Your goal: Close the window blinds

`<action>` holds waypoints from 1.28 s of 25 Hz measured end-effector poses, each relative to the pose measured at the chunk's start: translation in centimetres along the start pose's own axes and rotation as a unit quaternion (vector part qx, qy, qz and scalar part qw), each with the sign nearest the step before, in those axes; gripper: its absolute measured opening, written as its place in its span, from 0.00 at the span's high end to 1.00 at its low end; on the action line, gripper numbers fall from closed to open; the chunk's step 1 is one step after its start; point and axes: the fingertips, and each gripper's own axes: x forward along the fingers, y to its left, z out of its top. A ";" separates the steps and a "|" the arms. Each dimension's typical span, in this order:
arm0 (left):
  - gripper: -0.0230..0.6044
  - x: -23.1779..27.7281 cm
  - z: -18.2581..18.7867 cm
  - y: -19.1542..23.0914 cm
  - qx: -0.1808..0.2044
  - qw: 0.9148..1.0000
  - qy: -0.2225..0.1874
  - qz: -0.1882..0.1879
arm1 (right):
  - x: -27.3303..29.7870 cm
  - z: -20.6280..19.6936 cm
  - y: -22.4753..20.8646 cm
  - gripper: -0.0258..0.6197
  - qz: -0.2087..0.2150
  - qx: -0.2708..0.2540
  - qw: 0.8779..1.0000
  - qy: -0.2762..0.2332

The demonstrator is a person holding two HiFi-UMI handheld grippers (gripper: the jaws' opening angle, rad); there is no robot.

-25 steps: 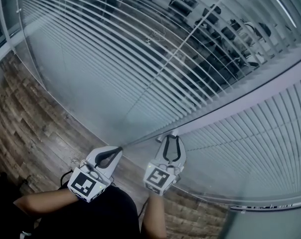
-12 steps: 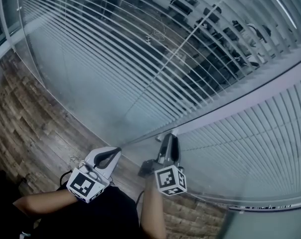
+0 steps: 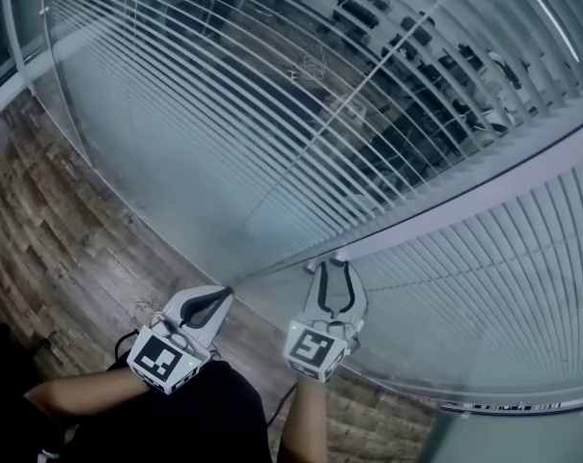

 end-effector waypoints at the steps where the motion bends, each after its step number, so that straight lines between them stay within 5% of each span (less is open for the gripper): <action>1: 0.96 0.0 0.0 0.0 -0.001 1.000 0.003 0.002 | 0.2 -0.2 0.2 0.71 -0.003 -0.038 0.999 0.012; 9: 0.96 -0.2 -0.1 0.2 -0.005 1.000 0.008 0.005 | 0.9 -0.3 0.3 0.76 -0.058 -0.193 0.978 0.061; 17: 0.96 -0.2 -0.9 0.3 -0.005 1.000 0.008 0.007 | 0.9 -0.8 0.2 0.76 -0.049 -0.045 0.998 0.021; 21: 0.96 -0.1 -1.1 0.4 -0.008 1.000 0.011 0.007 | 1.0 -1.2 -0.3 0.76 -0.041 0.099 0.994 -0.013; 25: 0.96 0.0 -0.4 -0.3 -0.006 1.000 0.010 0.002 | 0.7 -1.3 -1.5 0.75 -0.033 0.288 0.956 -0.038; 29: 0.96 0.0 -0.4 -0.5 -0.009 1.000 0.014 0.000 | 0.7 -1.5 -2.1 0.75 -0.021 0.462 0.884 -0.061; 32: 0.96 -0.1 -0.2 -0.5 -0.006 1.000 0.011 0.001 | 0.7 -1.7 -2.3 0.75 -0.001 0.539 0.839 -0.077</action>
